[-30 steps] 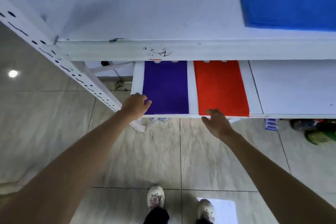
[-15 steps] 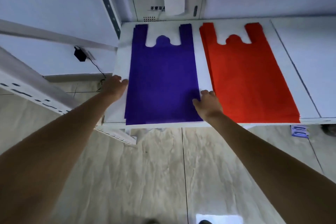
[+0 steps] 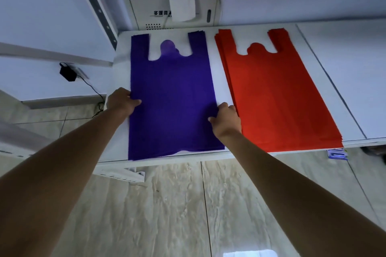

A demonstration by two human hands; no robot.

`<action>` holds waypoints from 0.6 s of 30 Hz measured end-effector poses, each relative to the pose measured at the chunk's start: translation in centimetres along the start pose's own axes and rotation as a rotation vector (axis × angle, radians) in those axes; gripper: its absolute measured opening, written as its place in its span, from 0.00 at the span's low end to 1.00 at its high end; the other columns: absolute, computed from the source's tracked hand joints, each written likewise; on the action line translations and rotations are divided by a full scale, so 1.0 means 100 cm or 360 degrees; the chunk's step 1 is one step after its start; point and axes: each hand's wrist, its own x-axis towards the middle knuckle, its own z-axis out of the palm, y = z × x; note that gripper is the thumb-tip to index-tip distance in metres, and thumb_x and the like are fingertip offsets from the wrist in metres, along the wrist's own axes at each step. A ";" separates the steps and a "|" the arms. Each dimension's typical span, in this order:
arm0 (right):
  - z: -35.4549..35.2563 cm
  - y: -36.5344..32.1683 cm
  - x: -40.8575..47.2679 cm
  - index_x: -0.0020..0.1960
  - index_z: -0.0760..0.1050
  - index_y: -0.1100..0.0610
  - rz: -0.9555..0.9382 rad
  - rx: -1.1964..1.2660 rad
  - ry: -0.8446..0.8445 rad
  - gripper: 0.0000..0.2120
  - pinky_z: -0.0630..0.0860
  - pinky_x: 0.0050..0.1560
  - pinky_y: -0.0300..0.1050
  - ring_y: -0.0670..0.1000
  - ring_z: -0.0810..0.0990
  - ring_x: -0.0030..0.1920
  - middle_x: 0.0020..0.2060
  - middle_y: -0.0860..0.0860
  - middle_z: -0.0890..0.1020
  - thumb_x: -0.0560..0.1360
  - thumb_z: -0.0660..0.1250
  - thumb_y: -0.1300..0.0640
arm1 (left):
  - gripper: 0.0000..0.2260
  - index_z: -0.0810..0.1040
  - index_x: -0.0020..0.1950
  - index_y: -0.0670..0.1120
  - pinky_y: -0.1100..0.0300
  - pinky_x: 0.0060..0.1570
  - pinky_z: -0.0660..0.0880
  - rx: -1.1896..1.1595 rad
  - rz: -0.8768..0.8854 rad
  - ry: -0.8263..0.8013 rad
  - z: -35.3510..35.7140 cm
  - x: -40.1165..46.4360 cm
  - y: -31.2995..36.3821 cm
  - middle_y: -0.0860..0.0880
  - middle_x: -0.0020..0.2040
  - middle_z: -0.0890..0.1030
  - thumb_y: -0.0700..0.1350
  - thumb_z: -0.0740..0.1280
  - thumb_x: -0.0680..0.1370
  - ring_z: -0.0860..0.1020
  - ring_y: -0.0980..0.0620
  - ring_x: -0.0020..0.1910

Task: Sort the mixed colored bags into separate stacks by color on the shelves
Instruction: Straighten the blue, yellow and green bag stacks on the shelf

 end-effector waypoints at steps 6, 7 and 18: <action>-0.002 0.002 -0.003 0.66 0.68 0.64 -0.0002 0.0024 -0.0028 0.18 0.70 0.63 0.50 0.62 0.70 0.64 0.66 0.61 0.68 0.79 0.62 0.58 | 0.19 0.79 0.54 0.35 0.47 0.56 0.75 0.0016 -0.0050 -0.0029 0.001 0.001 0.002 0.35 0.57 0.80 0.52 0.64 0.79 0.78 0.36 0.56; -0.003 0.002 -0.004 0.66 0.68 0.64 -0.0013 0.0039 -0.0042 0.18 0.70 0.63 0.51 0.62 0.71 0.64 0.65 0.61 0.68 0.79 0.61 0.58 | 0.18 0.79 0.53 0.37 0.47 0.56 0.75 -0.0020 -0.0084 -0.0060 0.000 0.000 0.005 0.35 0.57 0.80 0.53 0.63 0.79 0.78 0.37 0.55; -0.103 0.093 0.013 0.64 0.74 0.59 0.0064 0.0077 0.0280 0.17 0.71 0.62 0.50 0.61 0.74 0.63 0.62 0.61 0.75 0.77 0.62 0.55 | 0.16 0.76 0.65 0.41 0.55 0.50 0.73 0.0034 0.0330 0.0130 0.017 -0.049 0.098 0.40 0.61 0.79 0.46 0.59 0.80 0.78 0.42 0.57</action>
